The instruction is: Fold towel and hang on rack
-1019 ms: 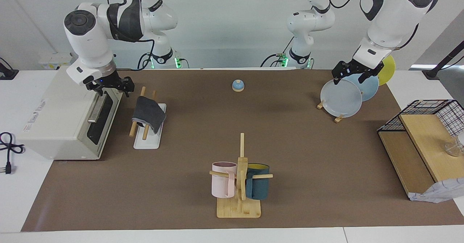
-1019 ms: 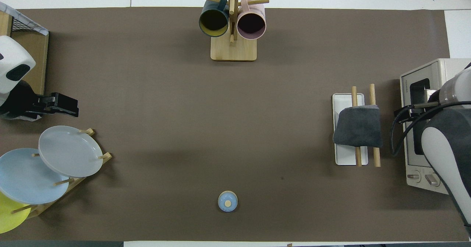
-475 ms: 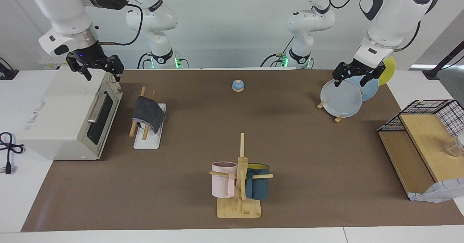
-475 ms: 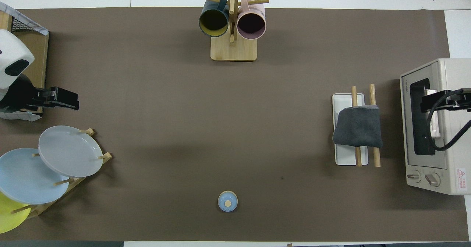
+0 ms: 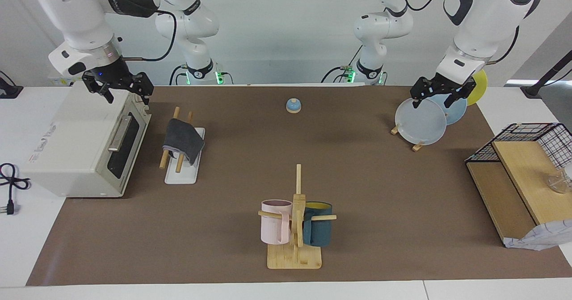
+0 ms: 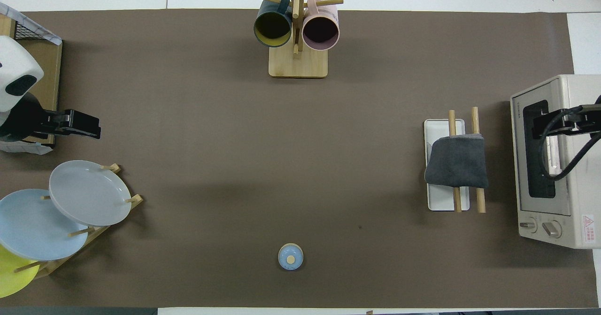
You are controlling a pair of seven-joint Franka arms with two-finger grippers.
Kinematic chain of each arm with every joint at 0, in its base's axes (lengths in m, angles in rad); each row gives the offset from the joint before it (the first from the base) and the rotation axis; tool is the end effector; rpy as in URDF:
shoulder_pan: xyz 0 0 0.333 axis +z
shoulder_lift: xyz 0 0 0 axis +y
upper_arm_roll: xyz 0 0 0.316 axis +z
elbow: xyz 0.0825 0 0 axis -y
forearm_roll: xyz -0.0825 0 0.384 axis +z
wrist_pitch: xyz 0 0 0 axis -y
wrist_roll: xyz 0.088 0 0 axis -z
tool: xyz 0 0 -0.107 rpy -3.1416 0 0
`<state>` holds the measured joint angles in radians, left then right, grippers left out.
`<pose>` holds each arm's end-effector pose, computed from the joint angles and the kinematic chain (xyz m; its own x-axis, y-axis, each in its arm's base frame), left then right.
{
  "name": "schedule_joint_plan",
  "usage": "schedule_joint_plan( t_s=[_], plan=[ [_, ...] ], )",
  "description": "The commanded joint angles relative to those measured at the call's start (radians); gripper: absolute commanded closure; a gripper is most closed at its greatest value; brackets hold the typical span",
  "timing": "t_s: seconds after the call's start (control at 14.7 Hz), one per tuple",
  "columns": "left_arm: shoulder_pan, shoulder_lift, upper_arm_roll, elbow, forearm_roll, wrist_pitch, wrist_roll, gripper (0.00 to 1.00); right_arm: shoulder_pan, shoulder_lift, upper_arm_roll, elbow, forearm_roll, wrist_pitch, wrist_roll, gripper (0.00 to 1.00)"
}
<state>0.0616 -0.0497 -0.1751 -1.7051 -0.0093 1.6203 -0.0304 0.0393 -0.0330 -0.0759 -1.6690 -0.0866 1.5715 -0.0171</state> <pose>0.5369 -0.0643 0.5920 0.9960 -0.0820 -0.0358 -0.0820 -0.9966 -0.0005 0.5408 -0.0297 0.5967 0.9976 -0.0192 -0.0660 -0.0137 -0.9965 0.0827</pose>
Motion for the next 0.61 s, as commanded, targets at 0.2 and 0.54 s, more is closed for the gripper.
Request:
schedule_joint_plan(
  t_s=[0.2,0.54],
  plan=[
    [-0.003,-0.007,0.008,0.001,0.023,0.007,0.007,0.0,0.025,0.015,-0.031,0.045,0.01,-0.03,-0.004,0.0],
    [-0.003,-0.009,0.008,0.001,0.023,0.004,0.007,0.0,0.022,0.015,-0.033,0.046,0.016,-0.013,-0.003,0.0]
  ],
)
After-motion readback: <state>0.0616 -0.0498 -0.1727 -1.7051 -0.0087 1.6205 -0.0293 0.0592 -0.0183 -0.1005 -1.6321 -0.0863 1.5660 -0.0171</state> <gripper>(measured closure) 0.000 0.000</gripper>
